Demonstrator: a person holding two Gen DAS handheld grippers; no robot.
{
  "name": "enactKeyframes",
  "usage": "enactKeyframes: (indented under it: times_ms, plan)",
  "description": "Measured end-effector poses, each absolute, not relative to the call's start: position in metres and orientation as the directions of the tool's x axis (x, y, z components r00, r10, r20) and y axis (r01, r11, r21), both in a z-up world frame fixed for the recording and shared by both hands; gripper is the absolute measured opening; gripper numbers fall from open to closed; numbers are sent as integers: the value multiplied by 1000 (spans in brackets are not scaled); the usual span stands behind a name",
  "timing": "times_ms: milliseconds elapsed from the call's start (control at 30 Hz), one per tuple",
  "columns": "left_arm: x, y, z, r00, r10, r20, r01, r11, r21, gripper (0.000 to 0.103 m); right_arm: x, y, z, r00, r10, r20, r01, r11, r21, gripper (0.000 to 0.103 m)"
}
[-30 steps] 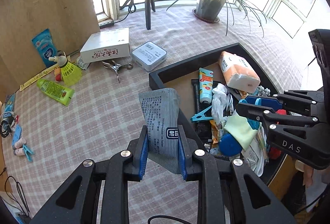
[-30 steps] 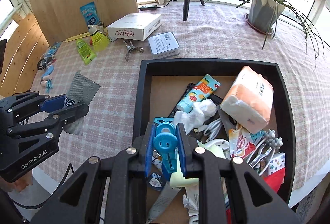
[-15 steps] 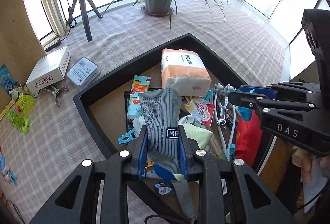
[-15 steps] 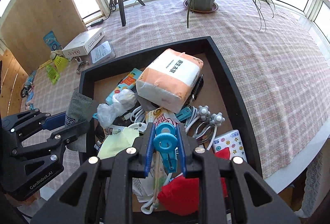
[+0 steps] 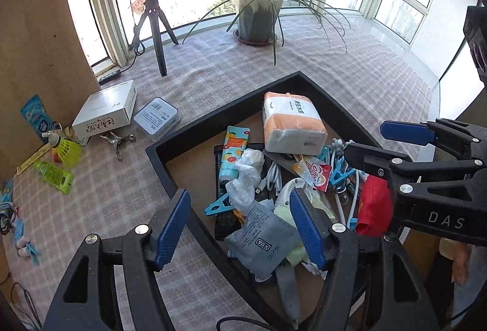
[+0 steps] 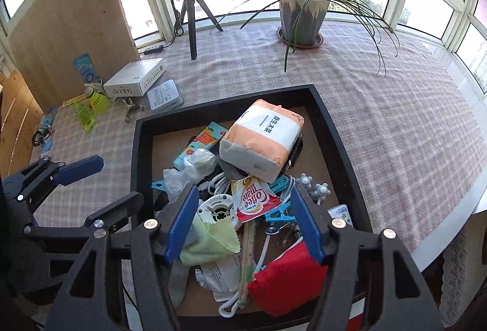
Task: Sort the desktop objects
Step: 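Drop the grey sachet into the black tray with the left gripper while the right drops the clothespin, then move both grippers back toward the small lotion bottles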
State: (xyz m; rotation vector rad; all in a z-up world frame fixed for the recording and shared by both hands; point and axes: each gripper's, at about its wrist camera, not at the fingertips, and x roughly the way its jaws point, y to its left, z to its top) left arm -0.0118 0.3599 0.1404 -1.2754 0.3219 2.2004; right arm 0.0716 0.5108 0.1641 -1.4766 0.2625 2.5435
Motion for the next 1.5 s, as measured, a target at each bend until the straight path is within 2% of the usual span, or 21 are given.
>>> enactKeyframes:
  times_ms: [533,800,1200,1300,1367,1500]
  plan:
    - [-34,266,144,-435,278,-856,-443,-894,-66,64,36,429,171,-509,-61,-859,-97,-987,127,62]
    - [-63,167,132,-444,186,-876,-268,-961,-68,63,-1,373,166,-484,-152,-862,-11,-984,180,62]
    - [-94,0,113,-426,81,-901,47,-993,-111,51,-73,285,155,-427,-286,-858,124,-958,257,62]
    - [-93,-39,105,-418,66,-906,135,-982,-134,47,-95,252,153,-404,-318,-858,194,-946,259,59]
    - [-93,-64,98,-410,64,-910,195,-968,-156,44,-108,228,151,-377,-345,-860,247,-932,265,53]
    - [-91,-103,82,-398,74,-915,309,-928,-209,43,-138,172,146,-309,-391,-867,376,-887,266,47]
